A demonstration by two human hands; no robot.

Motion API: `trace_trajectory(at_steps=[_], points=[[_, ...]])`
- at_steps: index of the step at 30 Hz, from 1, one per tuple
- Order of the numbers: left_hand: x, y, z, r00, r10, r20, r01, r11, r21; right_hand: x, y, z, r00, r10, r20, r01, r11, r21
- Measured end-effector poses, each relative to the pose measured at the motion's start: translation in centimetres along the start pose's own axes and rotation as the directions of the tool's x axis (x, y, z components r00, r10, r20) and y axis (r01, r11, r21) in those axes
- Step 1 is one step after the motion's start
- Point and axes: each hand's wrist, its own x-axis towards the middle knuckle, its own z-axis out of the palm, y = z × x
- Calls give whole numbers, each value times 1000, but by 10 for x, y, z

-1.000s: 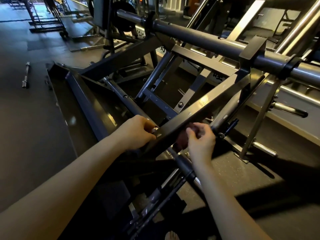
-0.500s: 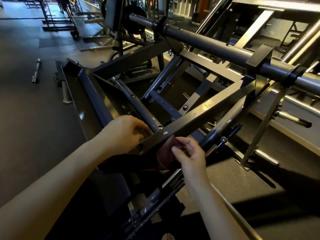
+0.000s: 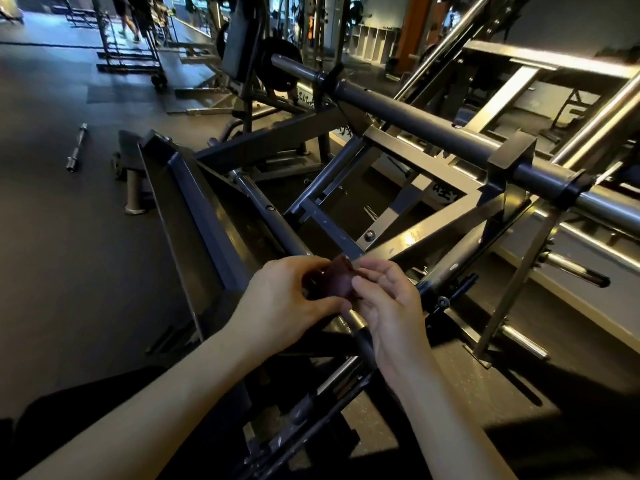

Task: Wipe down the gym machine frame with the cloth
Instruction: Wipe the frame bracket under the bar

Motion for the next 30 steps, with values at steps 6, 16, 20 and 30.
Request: trace_trajectory(at_steps=[6, 16, 20, 30], points=[[25, -2, -16, 996, -92, 6, 92, 996, 14, 22, -19, -10, 998, 14, 65, -15, 1000, 17], [41, -27, -27, 968, -103, 230, 10, 927, 375, 50, 30, -42, 911, -372, 179, 356, 488, -797], [27, -29, -2, 959, -121, 256, -3, 899, 437, 54, 40, -43, 898, -423, 119, 305, 403, -863], [2, -25, 47, 986, -123, -115, 162, 882, 443, 56, 55, -55, 957, -268, -114, 129, 742, -658]])
